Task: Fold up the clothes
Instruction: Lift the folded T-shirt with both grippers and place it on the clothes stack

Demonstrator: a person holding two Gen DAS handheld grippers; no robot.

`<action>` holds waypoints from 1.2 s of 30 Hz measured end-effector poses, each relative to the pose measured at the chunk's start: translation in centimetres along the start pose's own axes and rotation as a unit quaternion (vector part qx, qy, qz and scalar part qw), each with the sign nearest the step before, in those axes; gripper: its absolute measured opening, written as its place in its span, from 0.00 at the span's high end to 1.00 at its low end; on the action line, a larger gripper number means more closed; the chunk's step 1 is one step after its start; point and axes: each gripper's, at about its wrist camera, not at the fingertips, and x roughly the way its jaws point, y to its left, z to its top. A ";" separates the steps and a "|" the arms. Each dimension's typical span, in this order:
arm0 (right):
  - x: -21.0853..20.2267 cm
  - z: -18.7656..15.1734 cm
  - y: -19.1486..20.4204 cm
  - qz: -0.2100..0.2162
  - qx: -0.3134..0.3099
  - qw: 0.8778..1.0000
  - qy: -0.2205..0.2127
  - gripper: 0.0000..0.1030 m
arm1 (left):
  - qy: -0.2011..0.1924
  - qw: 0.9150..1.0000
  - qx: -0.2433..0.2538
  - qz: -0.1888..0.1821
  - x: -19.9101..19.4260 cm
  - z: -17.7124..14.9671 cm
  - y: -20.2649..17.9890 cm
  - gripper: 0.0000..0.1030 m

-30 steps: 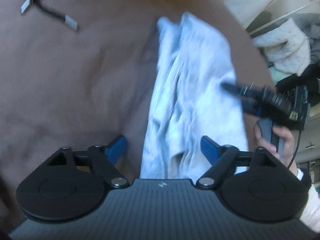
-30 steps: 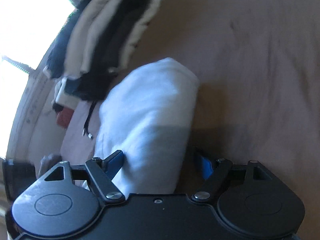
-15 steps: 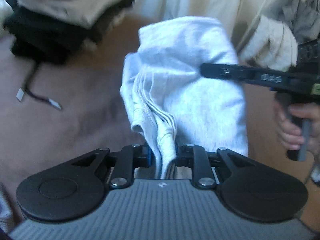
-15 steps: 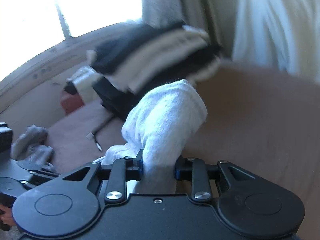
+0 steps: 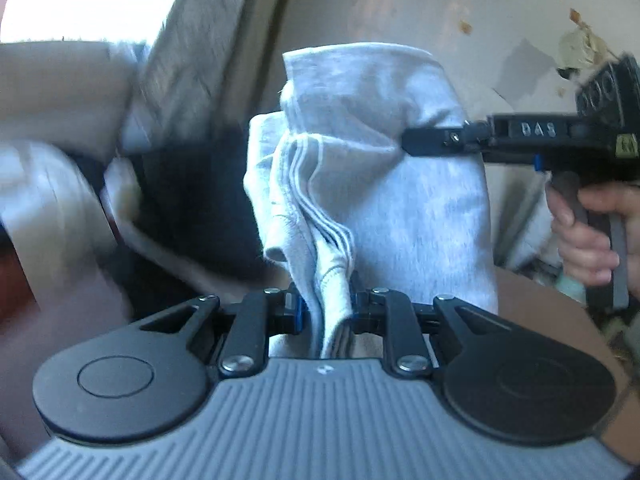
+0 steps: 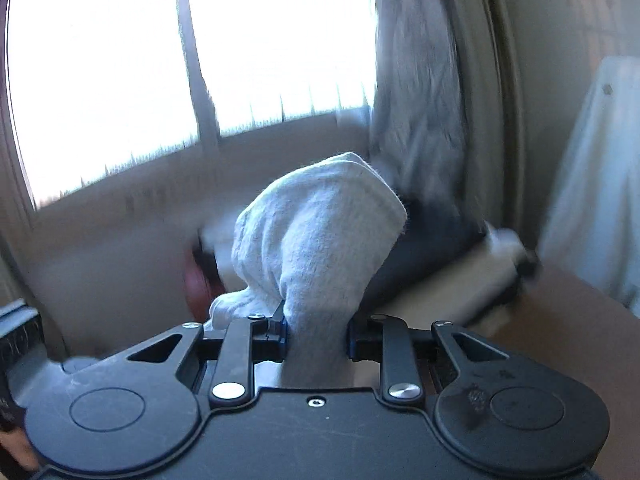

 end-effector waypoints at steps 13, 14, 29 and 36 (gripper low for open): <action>19.5 -0.6 -16.0 -0.057 0.228 0.972 0.017 0.40 | 0.147 0.959 0.135 0.201 24.3 8.7 6.4 0.58; 19.5 -1.2 -16.5 -0.049 0.230 0.972 0.001 0.40 | 0.133 0.962 0.122 0.205 24.5 8.4 6.4 0.58; 14.7 1.0 -8.1 -0.165 0.018 0.981 -0.101 0.40 | 0.077 0.963 0.207 0.152 18.6 5.5 0.3 0.61; 16.7 -2.0 -8.9 -0.186 0.006 0.982 -0.027 0.37 | 0.114 0.968 0.153 0.161 18.8 4.3 0.8 0.59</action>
